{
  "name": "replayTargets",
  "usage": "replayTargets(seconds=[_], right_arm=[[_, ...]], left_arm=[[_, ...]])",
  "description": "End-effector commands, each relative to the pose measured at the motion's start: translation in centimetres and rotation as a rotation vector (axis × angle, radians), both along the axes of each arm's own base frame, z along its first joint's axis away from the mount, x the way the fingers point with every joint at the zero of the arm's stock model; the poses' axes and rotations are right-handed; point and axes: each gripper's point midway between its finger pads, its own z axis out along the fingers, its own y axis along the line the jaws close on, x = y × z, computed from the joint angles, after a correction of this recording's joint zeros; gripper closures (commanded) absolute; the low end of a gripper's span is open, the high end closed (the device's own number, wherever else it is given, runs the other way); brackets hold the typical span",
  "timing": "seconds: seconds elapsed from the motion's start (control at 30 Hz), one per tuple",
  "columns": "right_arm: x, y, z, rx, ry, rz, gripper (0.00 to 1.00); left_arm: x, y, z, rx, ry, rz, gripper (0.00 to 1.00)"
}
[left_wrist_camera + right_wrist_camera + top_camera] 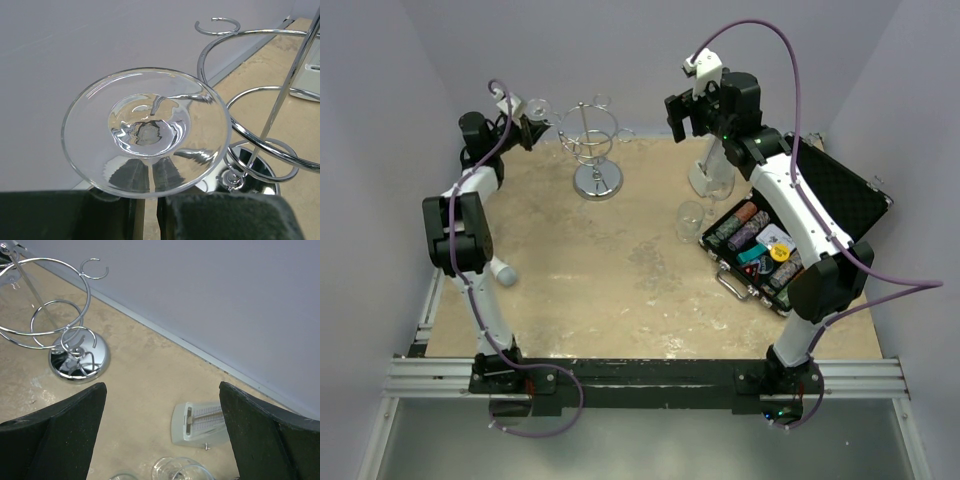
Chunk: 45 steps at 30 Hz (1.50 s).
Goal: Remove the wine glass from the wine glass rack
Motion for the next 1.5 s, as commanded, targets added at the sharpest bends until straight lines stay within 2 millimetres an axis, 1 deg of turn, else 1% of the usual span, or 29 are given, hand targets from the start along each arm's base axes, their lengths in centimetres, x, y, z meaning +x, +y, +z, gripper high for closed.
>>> replayTargets(seconds=[0.0, 0.2, 0.33, 0.43, 0.53, 0.7, 0.77, 0.83, 0.93, 1.0, 1.03, 1.07, 1.1, 1.13, 1.27, 1.37, 1.4, 1.47], right_arm=[[0.3, 0.7, 1.7, 0.037, -0.045, 0.007, 0.01], [0.3, 0.8, 1.8, 0.037, -0.048, 0.010, 0.02], [0.3, 0.9, 1.9, 0.040, -0.048, 0.013, 0.02], [0.3, 1.0, 2.1, 0.041, -0.053, 0.018, 0.02], [0.3, 1.2, 2.7, 0.047, -0.067, 0.027, 0.02], [0.3, 1.8, 3.6, 0.055, -0.092, 0.065, 0.02], [0.3, 2.1, 4.3, 0.042, -0.117, 0.089, 0.02], [0.3, 2.2, 5.0, 0.025, -0.148, 0.104, 0.02], [0.1, 2.1, 6.2, -0.012, -0.233, 0.126, 0.01], [-0.6, 2.0, 7.2, -0.031, -0.299, 0.155, 0.02], [-1.2, 2.4, 7.5, -0.038, -0.329, 0.189, 0.02], [-1.7, 2.5, 8.0, -0.040, -0.358, 0.210, 0.02], [-2.1, 2.8, 8.0, -0.041, -0.375, 0.229, 0.02], [-2.8, 3.2, 8.4, -0.040, -0.395, 0.265, 0.02], [-6.3, 5.7, 8.1, -0.116, -0.475, 0.458, 0.02], [-9.3, 8.1, 6.8, -0.216, -0.540, 0.565, 0.02], [-10.6, 9.0, 5.5, -0.269, -0.559, 0.612, 0.02], [-12.9, 10.2, 3.9, -0.349, -0.616, 0.698, 0.02]], left_arm=[[-0.8, 0.9, 6.0, 0.042, -0.160, 0.020, 1.00], [-0.7, 1.9, 5.8, 0.045, -0.154, 0.042, 1.00], [-0.9, 2.4, 6.4, 0.039, -0.158, 0.055, 1.00], [-1.3, 3.1, 7.4, 0.025, -0.154, 0.072, 1.00], [-2.2, 4.2, 8.9, 0.012, -0.145, 0.107, 1.00], [-4.7, 5.6, 12.1, -0.071, -0.054, 0.152, 1.00], [-6.1, 5.8, 13.3, -0.105, -0.006, 0.163, 1.00], [-7.6, 5.5, 14.1, -0.122, 0.049, 0.156, 1.00], [-10.1, 4.4, 15.2, -0.133, 0.108, 0.126, 1.00], [-12.1, 3.5, 15.8, -0.143, 0.157, 0.099, 1.00], [-13.1, 3.1, 16.0, -0.146, 0.176, 0.080, 1.00], [-14.1, 2.5, 15.7, -0.165, 0.230, 0.056, 1.00], [-15.1, 2.0, 15.8, -0.183, 0.263, 0.034, 1.00], [-16.0, 1.3, 15.6, -0.214, 0.313, 0.005, 1.00], [-19.3, -0.7, 14.5, -0.333, 0.505, -0.075, 1.00], [-21.7, -1.8, 12.8, -0.413, 0.645, -0.102, 1.00], [-22.5, -2.1, 12.0, -0.435, 0.687, -0.112, 1.00], [-23.9, -2.6, 10.7, -0.471, 0.756, -0.132, 1.00]])
